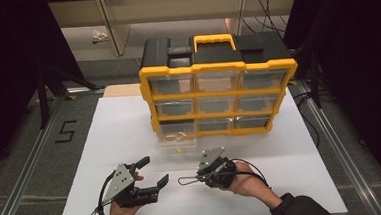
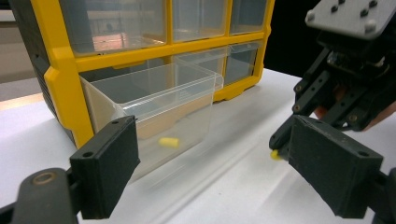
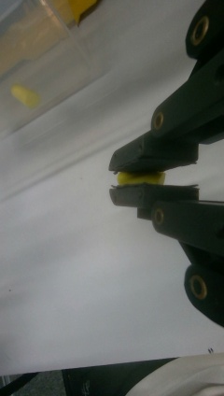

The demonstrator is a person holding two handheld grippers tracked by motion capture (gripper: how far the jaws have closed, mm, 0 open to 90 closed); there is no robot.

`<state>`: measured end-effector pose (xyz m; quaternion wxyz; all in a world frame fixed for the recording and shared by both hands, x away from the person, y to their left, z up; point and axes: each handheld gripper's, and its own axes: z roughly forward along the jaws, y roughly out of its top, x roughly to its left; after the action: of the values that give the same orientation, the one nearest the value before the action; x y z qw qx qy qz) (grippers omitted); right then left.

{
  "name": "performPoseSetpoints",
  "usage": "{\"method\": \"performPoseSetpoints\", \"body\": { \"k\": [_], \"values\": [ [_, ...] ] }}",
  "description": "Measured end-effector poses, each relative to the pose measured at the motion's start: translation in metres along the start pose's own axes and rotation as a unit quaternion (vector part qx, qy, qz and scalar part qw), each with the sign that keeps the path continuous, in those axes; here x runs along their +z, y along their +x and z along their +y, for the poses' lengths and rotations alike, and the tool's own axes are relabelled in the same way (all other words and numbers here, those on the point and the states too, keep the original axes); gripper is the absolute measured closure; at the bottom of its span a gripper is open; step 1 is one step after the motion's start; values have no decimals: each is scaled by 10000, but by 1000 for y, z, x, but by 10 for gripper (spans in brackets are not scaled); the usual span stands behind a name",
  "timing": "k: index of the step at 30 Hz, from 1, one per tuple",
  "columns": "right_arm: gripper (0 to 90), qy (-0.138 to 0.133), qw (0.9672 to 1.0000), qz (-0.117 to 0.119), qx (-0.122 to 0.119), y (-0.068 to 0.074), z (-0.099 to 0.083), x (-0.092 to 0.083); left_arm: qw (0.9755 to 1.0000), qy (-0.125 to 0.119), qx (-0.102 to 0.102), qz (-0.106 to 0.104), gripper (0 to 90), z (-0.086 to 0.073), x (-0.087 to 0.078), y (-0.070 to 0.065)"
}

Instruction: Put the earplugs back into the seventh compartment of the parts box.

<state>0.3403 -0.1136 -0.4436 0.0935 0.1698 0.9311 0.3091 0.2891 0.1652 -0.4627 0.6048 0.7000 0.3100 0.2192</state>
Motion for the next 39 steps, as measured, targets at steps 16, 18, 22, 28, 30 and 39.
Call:
{"method": "performPoseSetpoints", "body": {
  "k": [16, 18, 22, 28, 30, 39],
  "values": [
    [821, -510, 9985, -176, 78, -9, 8, -22, 10000, -1, 10, 38, 157, 0, 0, 0],
    [821, -539, 9983, -198, 93, -10, 9, -23, 10000, 0, 14, 43, 157, 0, 0, 0],
    [820, -742, 9968, -291, 26, -14, 19, -31, 10000, 3, 16, 51, 157, -1, 0, 0],
    [820, -987, 9942, -427, 49, -24, 33, -41, 10000, 0, 3, 59, 157, -1, 1, 1],
    [820, -1055, 9929, -538, 85, -30, 42, -46, 10000, -2, 9, 45, 157, -1, 1, 0],
    [817, -1238, 9894, -751, 103, -44, 63, -54, 10000, 4, 21, 40, 157, -1, 1, 0]
  ]
}}
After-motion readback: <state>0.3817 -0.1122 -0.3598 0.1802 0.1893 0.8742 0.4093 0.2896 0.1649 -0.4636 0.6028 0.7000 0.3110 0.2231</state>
